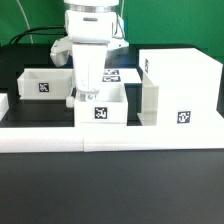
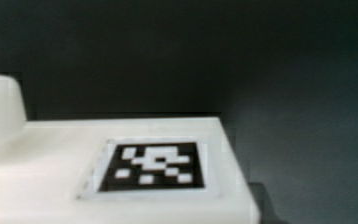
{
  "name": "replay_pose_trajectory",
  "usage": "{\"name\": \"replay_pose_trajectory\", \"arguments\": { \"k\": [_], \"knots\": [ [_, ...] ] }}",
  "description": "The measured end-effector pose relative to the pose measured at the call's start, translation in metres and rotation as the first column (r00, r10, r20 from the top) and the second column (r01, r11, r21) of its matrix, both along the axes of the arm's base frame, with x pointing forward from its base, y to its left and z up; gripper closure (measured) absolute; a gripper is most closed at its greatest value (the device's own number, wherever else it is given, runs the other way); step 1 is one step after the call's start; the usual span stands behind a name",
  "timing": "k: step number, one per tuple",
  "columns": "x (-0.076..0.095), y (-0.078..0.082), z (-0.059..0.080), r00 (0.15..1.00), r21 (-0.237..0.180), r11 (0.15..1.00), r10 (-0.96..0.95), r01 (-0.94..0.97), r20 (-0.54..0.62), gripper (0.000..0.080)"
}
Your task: Assemble drawer
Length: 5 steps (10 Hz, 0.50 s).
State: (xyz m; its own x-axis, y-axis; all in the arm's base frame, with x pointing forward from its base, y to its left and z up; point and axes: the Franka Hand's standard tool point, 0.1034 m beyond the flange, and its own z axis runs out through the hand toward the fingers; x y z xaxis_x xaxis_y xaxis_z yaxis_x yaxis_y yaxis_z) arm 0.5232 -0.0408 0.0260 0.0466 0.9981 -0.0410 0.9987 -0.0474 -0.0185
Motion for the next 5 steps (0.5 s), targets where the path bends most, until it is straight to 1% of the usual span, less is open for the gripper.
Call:
{"name": "replay_pose_trajectory", "arguments": {
  "k": [2,4,5],
  "knots": [
    [0.0002,-0.001,-0.0013,1.0,0.0,1.0,-0.002,0.002,0.029,0.0757],
    [-0.0006,-0.0013,-0.0016,1.0,0.0,1.0,-0.005,0.005,0.024,0.0757],
    [0.003,0.0022,-0.0003,0.999,-0.001,1.0,-0.018,0.018,0.039,0.0757]
  ]
}}
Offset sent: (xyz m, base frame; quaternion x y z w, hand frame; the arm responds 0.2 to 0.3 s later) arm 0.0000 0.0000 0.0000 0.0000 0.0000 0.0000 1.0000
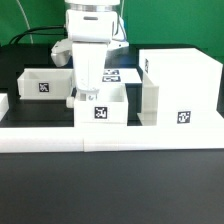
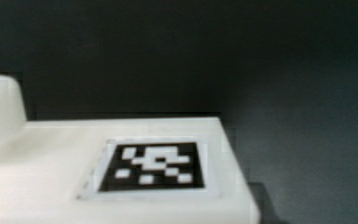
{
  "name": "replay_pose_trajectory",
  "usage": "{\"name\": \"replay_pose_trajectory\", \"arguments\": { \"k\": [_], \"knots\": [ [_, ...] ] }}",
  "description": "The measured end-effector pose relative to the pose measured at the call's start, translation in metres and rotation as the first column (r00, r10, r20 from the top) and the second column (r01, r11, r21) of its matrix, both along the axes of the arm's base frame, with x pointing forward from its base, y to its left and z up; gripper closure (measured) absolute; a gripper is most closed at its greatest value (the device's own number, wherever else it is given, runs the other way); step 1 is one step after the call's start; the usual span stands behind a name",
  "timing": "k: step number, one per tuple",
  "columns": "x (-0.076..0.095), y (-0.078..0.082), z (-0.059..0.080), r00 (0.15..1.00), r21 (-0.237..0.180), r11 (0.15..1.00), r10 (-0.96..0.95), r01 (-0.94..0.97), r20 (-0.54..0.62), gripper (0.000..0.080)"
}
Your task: Assemble drawer
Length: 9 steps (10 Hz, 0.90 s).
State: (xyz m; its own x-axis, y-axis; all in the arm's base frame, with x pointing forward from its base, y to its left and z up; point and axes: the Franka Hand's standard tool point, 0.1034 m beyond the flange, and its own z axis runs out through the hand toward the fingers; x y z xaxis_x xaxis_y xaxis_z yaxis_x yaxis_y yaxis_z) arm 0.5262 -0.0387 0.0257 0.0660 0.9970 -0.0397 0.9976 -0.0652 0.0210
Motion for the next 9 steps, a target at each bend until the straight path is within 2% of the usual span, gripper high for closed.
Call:
{"name": "replay_pose_trajectory", "arguments": {
  "k": [2,6,9],
  "knots": [
    [0.006,0.007,0.001,0.999,-0.003,1.0,0.014,-0.014,-0.036,0.0757],
    [0.005,0.005,0.0,0.999,-0.004,1.0,0.007,-0.007,-0.035,0.0757],
    [0.01,0.02,-0.003,0.999,-0.004,1.0,0.009,-0.009,-0.047,0.0757]
  ]
}}
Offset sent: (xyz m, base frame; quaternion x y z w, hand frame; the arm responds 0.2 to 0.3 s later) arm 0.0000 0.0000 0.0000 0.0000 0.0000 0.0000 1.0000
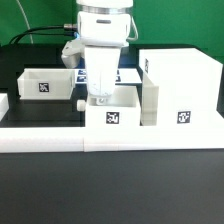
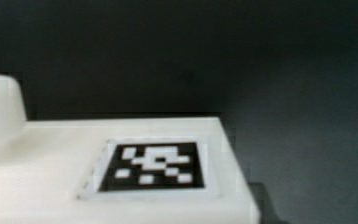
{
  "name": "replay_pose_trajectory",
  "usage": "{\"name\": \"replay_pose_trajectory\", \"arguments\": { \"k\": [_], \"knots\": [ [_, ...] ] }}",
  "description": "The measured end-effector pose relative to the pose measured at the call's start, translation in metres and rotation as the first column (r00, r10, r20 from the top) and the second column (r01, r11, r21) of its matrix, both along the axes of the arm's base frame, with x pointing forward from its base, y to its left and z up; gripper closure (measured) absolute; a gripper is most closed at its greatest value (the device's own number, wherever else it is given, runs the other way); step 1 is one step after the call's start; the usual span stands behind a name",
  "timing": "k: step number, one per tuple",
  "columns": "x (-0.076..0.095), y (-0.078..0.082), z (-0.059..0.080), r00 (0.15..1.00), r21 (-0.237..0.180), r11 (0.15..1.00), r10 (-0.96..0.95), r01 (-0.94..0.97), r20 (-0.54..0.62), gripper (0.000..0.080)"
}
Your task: Assemble drawer
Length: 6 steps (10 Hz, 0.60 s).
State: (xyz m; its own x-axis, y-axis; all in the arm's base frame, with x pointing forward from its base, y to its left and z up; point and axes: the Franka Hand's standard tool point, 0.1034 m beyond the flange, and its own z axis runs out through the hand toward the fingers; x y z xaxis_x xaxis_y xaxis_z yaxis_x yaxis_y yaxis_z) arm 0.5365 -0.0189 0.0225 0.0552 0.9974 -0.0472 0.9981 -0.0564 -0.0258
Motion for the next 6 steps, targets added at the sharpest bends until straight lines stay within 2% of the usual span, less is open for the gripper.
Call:
{"name": "replay_pose_trajectory", "arguments": {
  "k": [5,6],
  "knots": [
    [0.0024,0.0046,-0.005,1.0,0.005,1.0,0.02,-0.02,-0.003,0.0757],
    [0.0039,0.005,-0.0057,1.0,0.006,1.0,0.019,-0.019,0.025,0.0757]
  ]
}}
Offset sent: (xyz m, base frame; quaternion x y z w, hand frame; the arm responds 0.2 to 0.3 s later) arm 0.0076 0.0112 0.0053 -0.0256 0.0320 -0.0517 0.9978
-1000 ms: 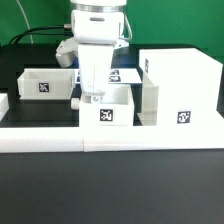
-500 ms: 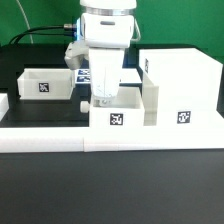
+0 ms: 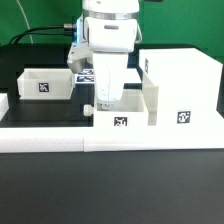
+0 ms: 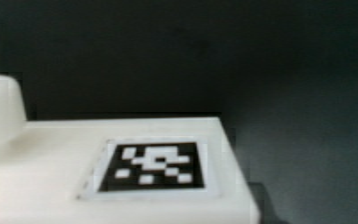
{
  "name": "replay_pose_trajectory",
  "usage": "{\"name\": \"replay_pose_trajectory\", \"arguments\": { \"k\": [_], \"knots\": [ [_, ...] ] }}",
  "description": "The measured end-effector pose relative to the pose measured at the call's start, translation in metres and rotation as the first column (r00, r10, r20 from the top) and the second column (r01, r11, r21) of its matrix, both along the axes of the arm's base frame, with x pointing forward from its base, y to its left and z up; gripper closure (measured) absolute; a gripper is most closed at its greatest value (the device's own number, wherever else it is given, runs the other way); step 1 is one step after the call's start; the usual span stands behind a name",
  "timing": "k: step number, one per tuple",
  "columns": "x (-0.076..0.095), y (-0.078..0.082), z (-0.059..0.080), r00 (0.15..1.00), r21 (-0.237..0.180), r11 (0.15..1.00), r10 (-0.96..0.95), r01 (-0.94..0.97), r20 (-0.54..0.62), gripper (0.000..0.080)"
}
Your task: Assemble drawer
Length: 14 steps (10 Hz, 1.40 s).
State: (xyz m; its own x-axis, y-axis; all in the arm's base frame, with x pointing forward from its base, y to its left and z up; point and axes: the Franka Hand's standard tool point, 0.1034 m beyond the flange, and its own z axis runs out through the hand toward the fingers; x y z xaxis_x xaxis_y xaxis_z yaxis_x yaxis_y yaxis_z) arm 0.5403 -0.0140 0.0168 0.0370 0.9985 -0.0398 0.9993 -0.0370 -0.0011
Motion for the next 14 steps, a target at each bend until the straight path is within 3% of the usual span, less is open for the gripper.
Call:
{"name": "replay_pose_trajectory", "arguments": {
  "k": [14],
  "knots": [
    [-0.0025,0.0034,-0.0033,1.0,-0.005,1.0,0.015,-0.015,0.009,0.0757]
  ]
}}
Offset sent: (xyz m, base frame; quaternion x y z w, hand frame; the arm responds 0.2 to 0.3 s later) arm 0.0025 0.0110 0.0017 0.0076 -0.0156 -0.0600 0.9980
